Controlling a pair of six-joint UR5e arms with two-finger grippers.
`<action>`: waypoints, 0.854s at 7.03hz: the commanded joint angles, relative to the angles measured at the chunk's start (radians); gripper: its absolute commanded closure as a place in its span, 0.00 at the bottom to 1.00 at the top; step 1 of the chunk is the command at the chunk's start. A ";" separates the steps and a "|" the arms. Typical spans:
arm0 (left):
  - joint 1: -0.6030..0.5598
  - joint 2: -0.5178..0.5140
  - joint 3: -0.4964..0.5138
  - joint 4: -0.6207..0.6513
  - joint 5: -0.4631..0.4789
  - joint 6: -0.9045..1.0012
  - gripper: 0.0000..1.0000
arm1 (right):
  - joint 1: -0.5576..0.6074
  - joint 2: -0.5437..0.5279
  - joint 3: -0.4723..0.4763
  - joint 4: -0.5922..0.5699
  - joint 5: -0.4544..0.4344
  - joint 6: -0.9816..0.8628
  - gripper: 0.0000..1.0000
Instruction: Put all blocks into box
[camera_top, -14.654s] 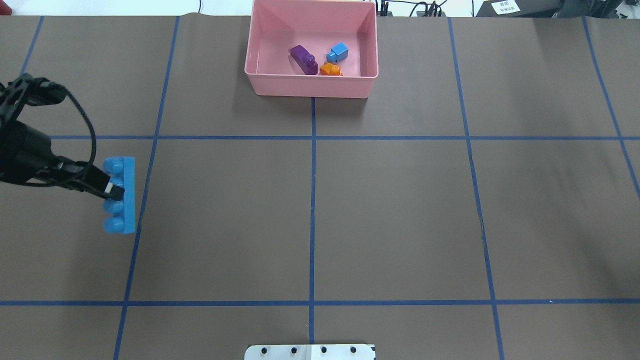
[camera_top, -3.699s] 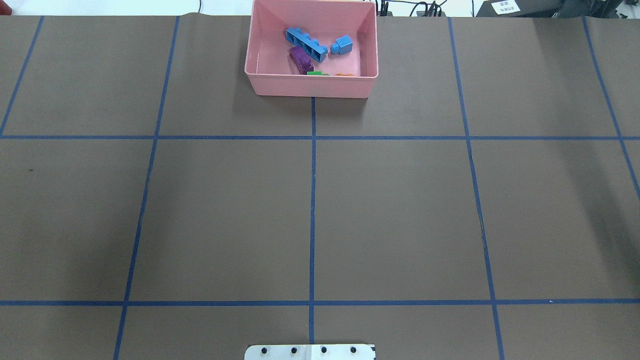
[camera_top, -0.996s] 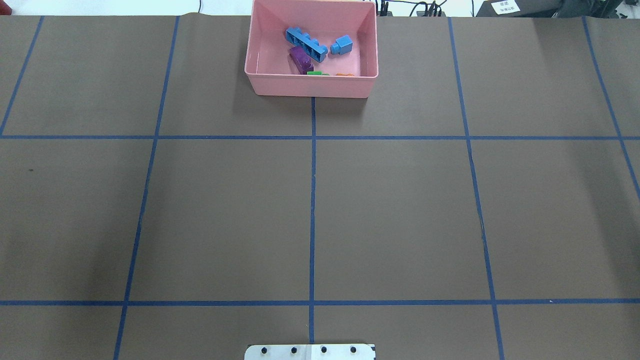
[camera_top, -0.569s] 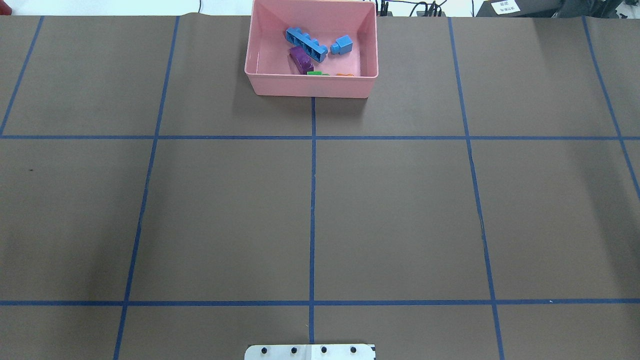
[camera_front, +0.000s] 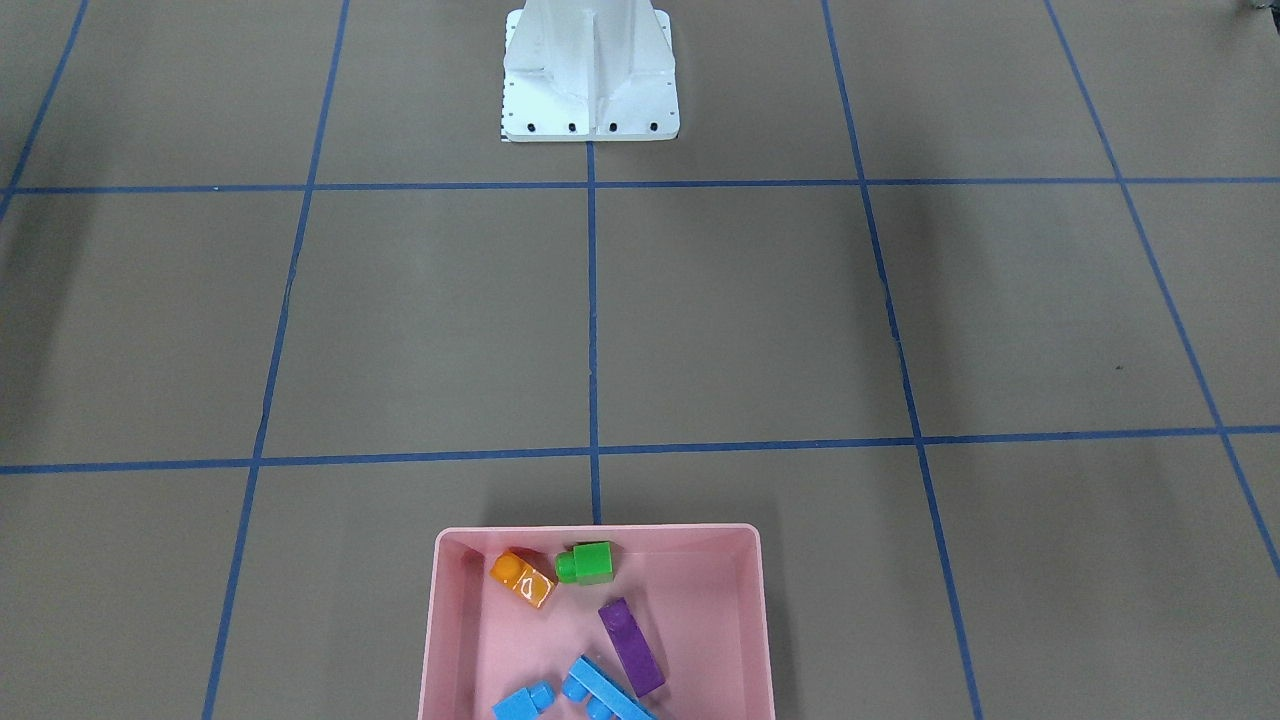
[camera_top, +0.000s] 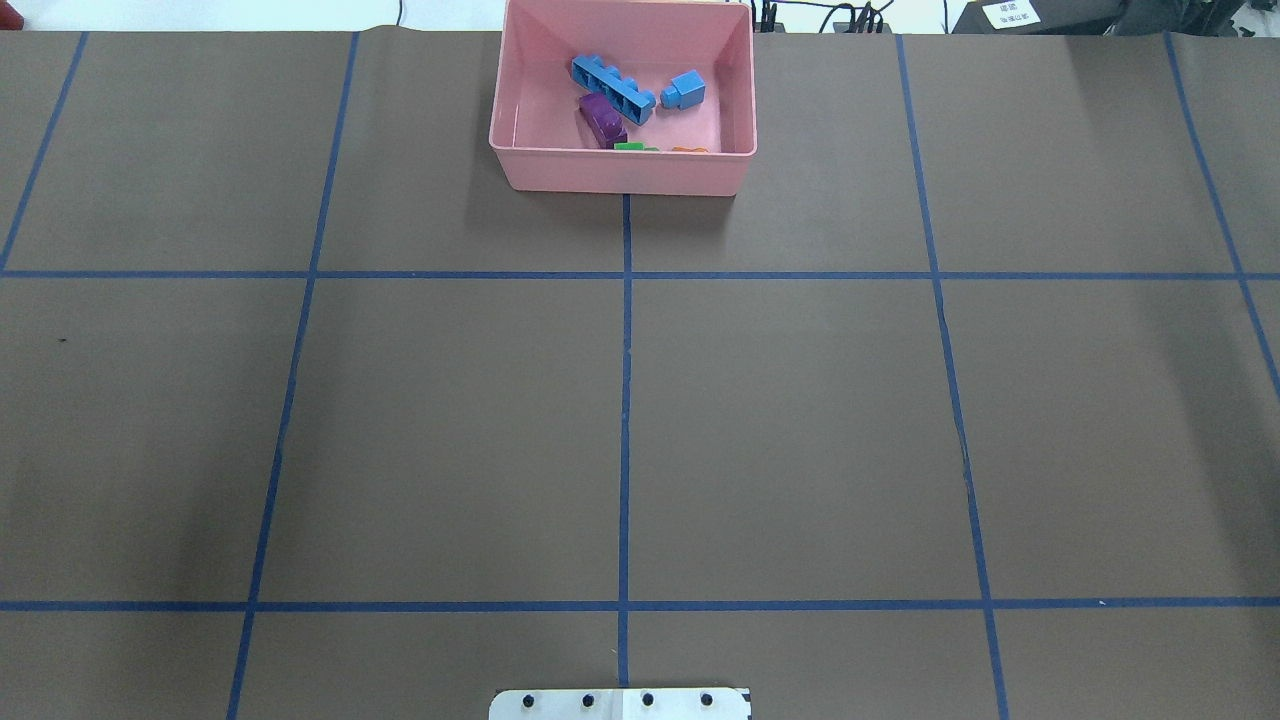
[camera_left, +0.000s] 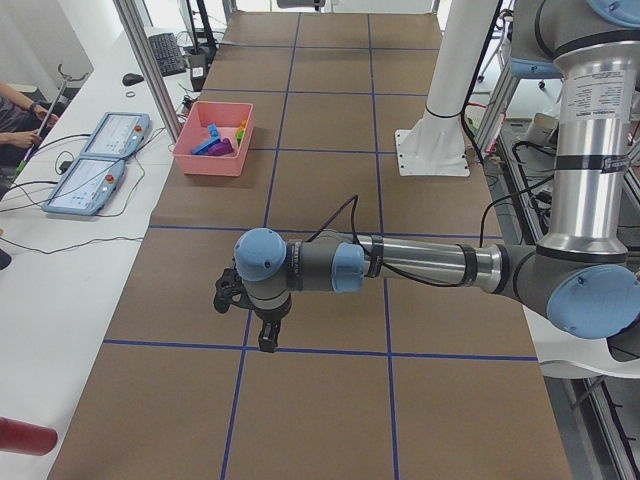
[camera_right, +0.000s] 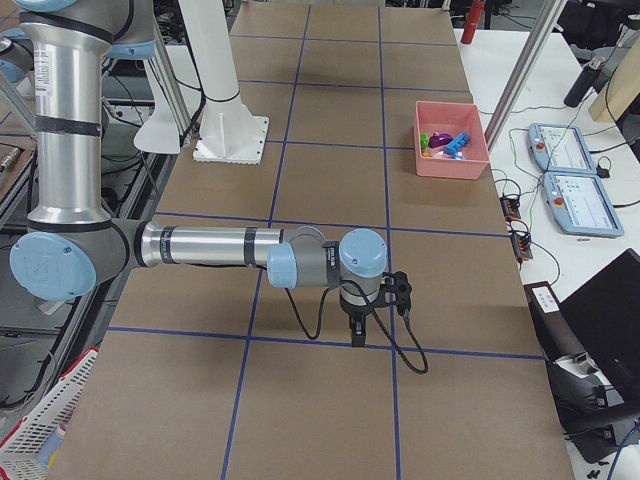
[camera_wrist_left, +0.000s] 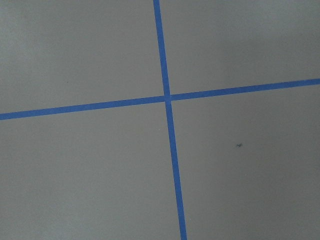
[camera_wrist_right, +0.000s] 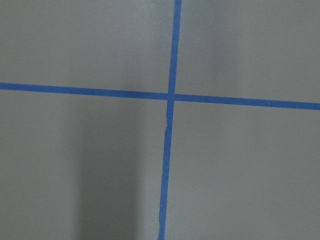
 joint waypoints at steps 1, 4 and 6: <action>0.000 -0.002 0.000 0.000 0.000 -0.003 0.00 | 0.000 0.000 0.000 0.000 0.000 0.000 0.00; 0.000 -0.004 -0.002 0.000 0.000 -0.009 0.00 | 0.000 0.000 0.000 0.000 0.000 0.000 0.00; 0.000 -0.004 0.000 0.000 0.000 -0.010 0.00 | 0.000 0.002 -0.002 0.000 0.000 0.000 0.00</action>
